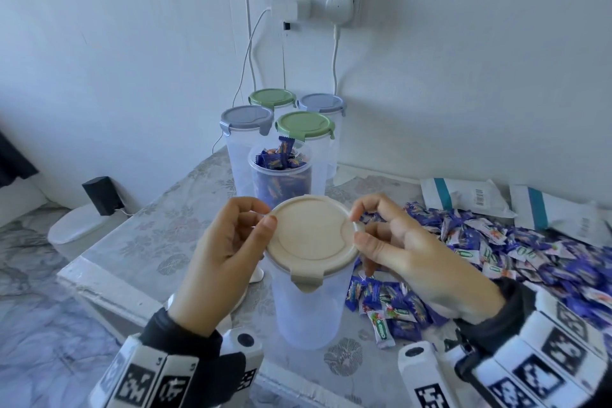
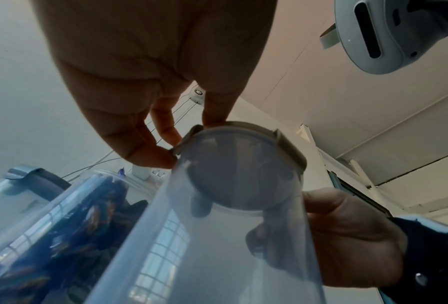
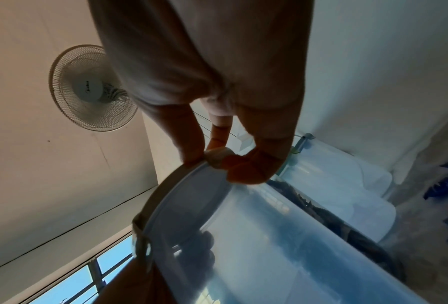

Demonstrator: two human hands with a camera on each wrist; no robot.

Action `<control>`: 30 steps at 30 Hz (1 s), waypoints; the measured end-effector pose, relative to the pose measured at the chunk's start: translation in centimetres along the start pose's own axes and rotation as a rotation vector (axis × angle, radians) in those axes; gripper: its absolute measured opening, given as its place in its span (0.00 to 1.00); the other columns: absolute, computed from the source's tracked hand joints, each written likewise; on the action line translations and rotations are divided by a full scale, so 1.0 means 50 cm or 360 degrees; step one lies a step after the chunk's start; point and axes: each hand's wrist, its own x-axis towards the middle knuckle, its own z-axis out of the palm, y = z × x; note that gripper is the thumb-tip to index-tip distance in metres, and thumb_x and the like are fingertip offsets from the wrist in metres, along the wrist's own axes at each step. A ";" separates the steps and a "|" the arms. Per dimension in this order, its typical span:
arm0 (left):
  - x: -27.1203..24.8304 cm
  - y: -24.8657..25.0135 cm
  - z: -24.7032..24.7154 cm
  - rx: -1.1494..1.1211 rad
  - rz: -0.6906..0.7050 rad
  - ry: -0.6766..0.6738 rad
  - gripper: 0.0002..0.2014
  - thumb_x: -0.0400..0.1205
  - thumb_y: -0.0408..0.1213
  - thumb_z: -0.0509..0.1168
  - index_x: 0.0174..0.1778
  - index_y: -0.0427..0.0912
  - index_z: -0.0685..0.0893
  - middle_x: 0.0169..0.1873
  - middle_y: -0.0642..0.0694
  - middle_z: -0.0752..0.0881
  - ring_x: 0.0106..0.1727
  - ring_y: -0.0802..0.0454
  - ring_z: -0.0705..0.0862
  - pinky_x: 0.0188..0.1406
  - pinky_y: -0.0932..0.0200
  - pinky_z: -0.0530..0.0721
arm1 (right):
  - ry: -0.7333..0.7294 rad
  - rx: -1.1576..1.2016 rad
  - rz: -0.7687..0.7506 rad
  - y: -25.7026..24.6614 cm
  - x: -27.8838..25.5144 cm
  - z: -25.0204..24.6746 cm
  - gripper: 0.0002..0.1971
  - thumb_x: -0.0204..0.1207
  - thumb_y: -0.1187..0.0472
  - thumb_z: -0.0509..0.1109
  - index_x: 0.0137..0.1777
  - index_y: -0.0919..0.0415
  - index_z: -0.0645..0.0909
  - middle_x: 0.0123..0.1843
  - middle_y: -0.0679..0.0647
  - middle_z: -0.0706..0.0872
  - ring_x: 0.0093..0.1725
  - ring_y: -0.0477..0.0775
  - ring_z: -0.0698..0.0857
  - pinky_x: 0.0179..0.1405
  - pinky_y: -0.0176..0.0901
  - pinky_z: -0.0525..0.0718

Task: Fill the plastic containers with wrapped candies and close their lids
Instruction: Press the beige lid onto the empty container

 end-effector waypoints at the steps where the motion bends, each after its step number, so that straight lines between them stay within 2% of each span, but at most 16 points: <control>1: 0.002 0.001 0.000 -0.0015 -0.0017 -0.0018 0.12 0.73 0.48 0.64 0.46 0.43 0.79 0.31 0.57 0.84 0.29 0.63 0.78 0.31 0.72 0.77 | -0.0048 -0.0013 -0.0002 0.000 0.000 -0.005 0.07 0.73 0.55 0.66 0.50 0.52 0.73 0.33 0.49 0.75 0.32 0.47 0.76 0.45 0.47 0.79; 5: 0.009 0.003 -0.001 -0.0076 -0.0043 -0.0077 0.14 0.72 0.47 0.65 0.46 0.40 0.79 0.29 0.57 0.83 0.29 0.63 0.78 0.30 0.72 0.77 | -0.0180 -0.0171 -0.0056 -0.003 0.001 -0.017 0.09 0.73 0.50 0.64 0.48 0.51 0.71 0.32 0.45 0.74 0.33 0.49 0.73 0.43 0.44 0.78; 7: 0.011 0.001 -0.002 -0.0100 -0.0058 -0.0099 0.13 0.73 0.44 0.64 0.46 0.39 0.78 0.29 0.56 0.82 0.29 0.62 0.77 0.29 0.71 0.77 | -0.0148 -0.0134 -0.0095 -0.003 0.006 -0.018 0.07 0.76 0.51 0.65 0.46 0.51 0.71 0.32 0.52 0.71 0.32 0.53 0.70 0.36 0.41 0.75; 9: 0.012 0.001 -0.001 -0.0117 -0.0079 -0.0126 0.12 0.72 0.42 0.63 0.46 0.37 0.78 0.28 0.56 0.81 0.28 0.61 0.77 0.29 0.71 0.77 | -0.0012 -0.0085 -0.0125 0.002 0.010 -0.017 0.07 0.77 0.52 0.65 0.43 0.52 0.71 0.31 0.58 0.65 0.29 0.59 0.64 0.28 0.44 0.66; 10: 0.011 0.001 -0.001 -0.0124 -0.0087 -0.0132 0.13 0.72 0.42 0.63 0.46 0.36 0.77 0.28 0.55 0.81 0.27 0.61 0.77 0.28 0.70 0.77 | 0.0034 -0.0098 -0.0148 0.007 0.010 -0.017 0.07 0.78 0.52 0.64 0.42 0.52 0.70 0.30 0.59 0.63 0.29 0.61 0.61 0.26 0.48 0.61; 12: 0.011 0.002 -0.001 -0.0156 -0.0099 -0.0141 0.14 0.72 0.43 0.65 0.45 0.35 0.76 0.28 0.55 0.80 0.27 0.60 0.76 0.28 0.71 0.77 | 0.0034 -0.0119 -0.0172 0.016 0.011 -0.017 0.06 0.78 0.52 0.63 0.44 0.51 0.70 0.29 0.62 0.62 0.27 0.64 0.59 0.26 0.51 0.59; 14: 0.010 0.002 -0.002 -0.0196 -0.0110 -0.0170 0.20 0.69 0.49 0.68 0.45 0.36 0.76 0.27 0.55 0.79 0.26 0.59 0.75 0.27 0.70 0.76 | 0.0043 -0.0078 -0.0160 0.023 0.012 -0.018 0.04 0.76 0.52 0.63 0.44 0.49 0.71 0.29 0.62 0.62 0.27 0.62 0.61 0.26 0.49 0.61; 16: 0.010 0.003 -0.005 -0.0226 -0.0145 -0.0208 0.23 0.65 0.53 0.67 0.44 0.37 0.75 0.27 0.55 0.78 0.25 0.58 0.74 0.26 0.71 0.74 | 0.0069 -0.0031 -0.0144 0.026 0.014 -0.020 0.04 0.75 0.54 0.64 0.44 0.49 0.72 0.29 0.58 0.64 0.27 0.57 0.64 0.25 0.45 0.65; 19: 0.009 0.006 -0.008 -0.0262 -0.0204 -0.0225 0.25 0.63 0.54 0.68 0.43 0.37 0.73 0.26 0.53 0.75 0.24 0.56 0.69 0.24 0.70 0.71 | 0.0065 -0.0021 -0.0172 0.027 0.019 -0.020 0.03 0.78 0.58 0.64 0.45 0.53 0.72 0.28 0.53 0.68 0.28 0.55 0.67 0.24 0.38 0.69; 21: 0.009 0.007 -0.007 -0.0355 -0.0279 -0.0192 0.26 0.61 0.54 0.70 0.43 0.38 0.72 0.21 0.52 0.71 0.21 0.56 0.65 0.19 0.70 0.66 | 0.0063 -0.0039 -0.0181 0.025 0.023 -0.019 0.03 0.82 0.61 0.63 0.46 0.55 0.72 0.27 0.48 0.71 0.28 0.53 0.70 0.25 0.36 0.72; 23: 0.006 0.005 -0.010 -0.0445 -0.0358 -0.0233 0.32 0.57 0.56 0.76 0.45 0.37 0.71 0.18 0.54 0.67 0.18 0.59 0.62 0.17 0.72 0.63 | 0.0069 -0.0054 -0.0183 0.023 0.028 -0.019 0.02 0.80 0.60 0.63 0.47 0.56 0.73 0.27 0.47 0.72 0.29 0.51 0.71 0.27 0.36 0.75; 24: 0.003 0.008 -0.012 -0.0411 -0.0372 -0.0298 0.37 0.55 0.61 0.78 0.45 0.37 0.71 0.18 0.54 0.67 0.19 0.60 0.62 0.17 0.72 0.63 | 0.0080 -0.0069 -0.0186 0.022 0.030 -0.019 0.02 0.80 0.60 0.62 0.48 0.57 0.73 0.28 0.49 0.73 0.29 0.50 0.72 0.28 0.37 0.75; 26: -0.005 0.018 -0.013 -0.0293 -0.0331 -0.0382 0.41 0.54 0.71 0.74 0.44 0.38 0.72 0.22 0.56 0.71 0.22 0.62 0.66 0.21 0.73 0.67 | 0.0113 -0.0103 -0.0189 0.021 0.037 -0.021 0.02 0.83 0.65 0.60 0.50 0.60 0.74 0.31 0.57 0.72 0.29 0.49 0.72 0.30 0.39 0.76; 27: -0.003 0.020 -0.012 -0.0257 -0.0308 -0.0347 0.41 0.54 0.73 0.72 0.45 0.39 0.73 0.24 0.57 0.73 0.24 0.63 0.69 0.24 0.73 0.70 | 0.0140 -0.0127 -0.0183 0.020 0.043 -0.023 0.03 0.83 0.67 0.59 0.51 0.60 0.73 0.32 0.58 0.72 0.29 0.49 0.73 0.31 0.40 0.77; 28: 0.001 0.020 -0.011 -0.0226 -0.0293 -0.0264 0.39 0.55 0.73 0.71 0.47 0.42 0.74 0.28 0.59 0.76 0.26 0.65 0.72 0.27 0.73 0.72 | 0.0160 -0.0144 -0.0172 0.017 0.048 -0.025 0.04 0.83 0.68 0.59 0.51 0.60 0.73 0.32 0.57 0.73 0.29 0.48 0.73 0.32 0.41 0.77; 30: 0.015 0.014 -0.004 -0.0181 -0.0303 -0.0072 0.32 0.63 0.66 0.71 0.53 0.48 0.74 0.38 0.56 0.82 0.32 0.65 0.78 0.31 0.74 0.76 | 0.0146 -0.0137 -0.0134 0.007 0.059 -0.027 0.07 0.82 0.71 0.59 0.51 0.58 0.72 0.33 0.56 0.74 0.29 0.47 0.73 0.31 0.38 0.77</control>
